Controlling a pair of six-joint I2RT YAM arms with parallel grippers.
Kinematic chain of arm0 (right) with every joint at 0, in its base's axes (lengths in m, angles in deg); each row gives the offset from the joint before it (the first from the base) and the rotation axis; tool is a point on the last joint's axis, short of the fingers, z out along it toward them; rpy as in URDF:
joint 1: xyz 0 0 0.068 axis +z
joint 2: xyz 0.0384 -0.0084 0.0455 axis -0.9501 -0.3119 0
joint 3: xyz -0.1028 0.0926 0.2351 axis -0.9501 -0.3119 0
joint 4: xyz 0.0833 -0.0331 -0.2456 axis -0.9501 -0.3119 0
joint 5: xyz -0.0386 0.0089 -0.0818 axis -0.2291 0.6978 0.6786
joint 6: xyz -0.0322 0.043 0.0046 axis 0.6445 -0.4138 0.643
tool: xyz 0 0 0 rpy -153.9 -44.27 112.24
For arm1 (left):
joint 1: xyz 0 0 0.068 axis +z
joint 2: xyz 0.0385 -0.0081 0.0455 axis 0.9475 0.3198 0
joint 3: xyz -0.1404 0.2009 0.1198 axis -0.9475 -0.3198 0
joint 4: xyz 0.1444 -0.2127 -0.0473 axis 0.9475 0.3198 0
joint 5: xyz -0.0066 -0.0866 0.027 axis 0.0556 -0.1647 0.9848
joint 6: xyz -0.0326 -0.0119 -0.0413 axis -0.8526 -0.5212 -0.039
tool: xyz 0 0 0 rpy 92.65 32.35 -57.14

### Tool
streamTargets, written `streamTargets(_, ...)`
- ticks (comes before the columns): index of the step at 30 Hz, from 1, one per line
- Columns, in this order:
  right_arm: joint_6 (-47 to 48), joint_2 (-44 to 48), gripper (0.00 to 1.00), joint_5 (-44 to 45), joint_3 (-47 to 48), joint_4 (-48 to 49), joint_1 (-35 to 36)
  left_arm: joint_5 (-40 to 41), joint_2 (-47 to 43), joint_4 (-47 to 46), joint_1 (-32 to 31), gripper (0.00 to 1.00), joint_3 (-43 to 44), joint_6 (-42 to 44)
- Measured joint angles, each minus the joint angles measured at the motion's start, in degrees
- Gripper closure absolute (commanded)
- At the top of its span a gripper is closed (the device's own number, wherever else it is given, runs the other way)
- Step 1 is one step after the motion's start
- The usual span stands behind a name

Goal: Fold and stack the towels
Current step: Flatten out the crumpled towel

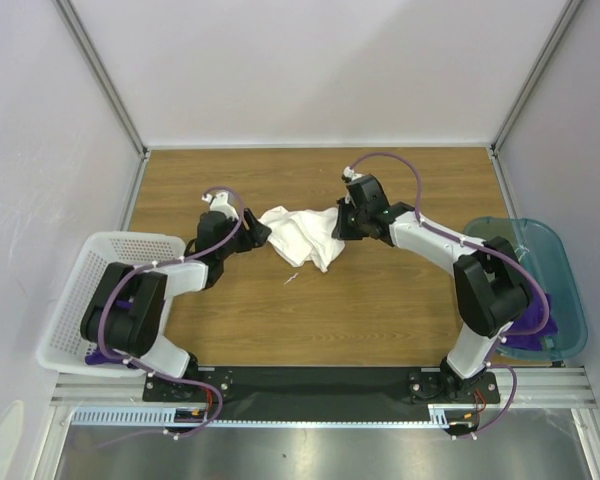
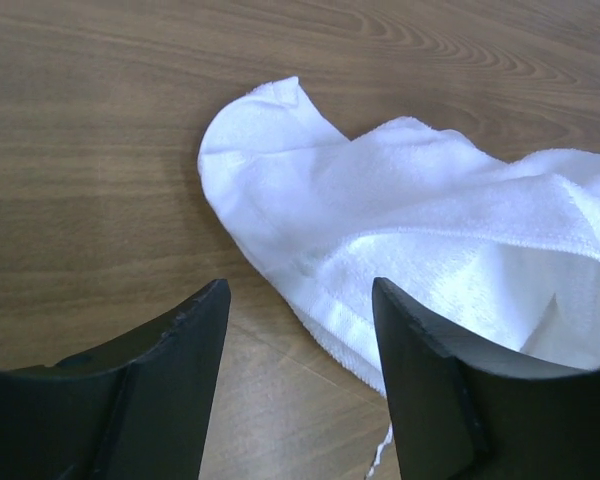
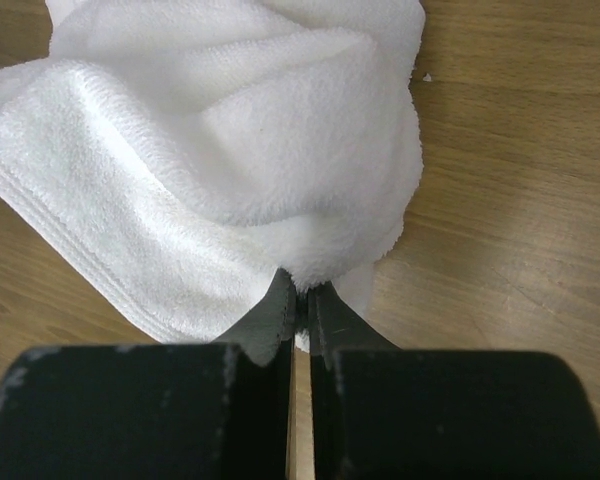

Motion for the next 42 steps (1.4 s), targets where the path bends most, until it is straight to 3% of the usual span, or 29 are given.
streamTargets(9, 0.5, 1.4, 1.0, 0.5, 0.0, -0.4, -0.7, -1.9, 7.7, -6.1, -0.1, 0.58, 2.5, 1.5)
streamTargets(10, 0.5, 1.4, 1.0, 0.5, 0.0, -0.5, -0.8, -2.2, 8.3, -6.1, -0.1, 0.63, 3.0, 1.7)
streamTargets(14, 0.6, 1.4, 1.0, 0.8, 0.1, -1.2, -1.3, -2.5, 8.7, -6.8, -0.2, 1.0, 3.5, 2.3)
streamTargets(20, 2.2, 1.4, 1.0, 3.7, 4.0, -5.3, -2.0, 0.2, 4.1, -3.2, -1.0, 1.0, 5.3, 4.7)
streamTargets(24, 4.0, 3.0, 1.0, 7.1, 8.5, -8.0, -3.9, 6.6, -4.1, 4.8, -3.8, 1.0, 13.0, 10.7)
streamTargets(34, 8.3, 19.2, 1.0, 9.2, 19.5, -11.9, -4.8, 15.7, -27.7, 23.4, -11.1, 1.0, 26.8, 20.2)
streamTargets(42, 11.6, 24.5, 1.0, 9.4, 27.8, -18.7, -0.8, 20.2, -30.8, 41.2, -15.8, 1.0, 42.4, 23.4)
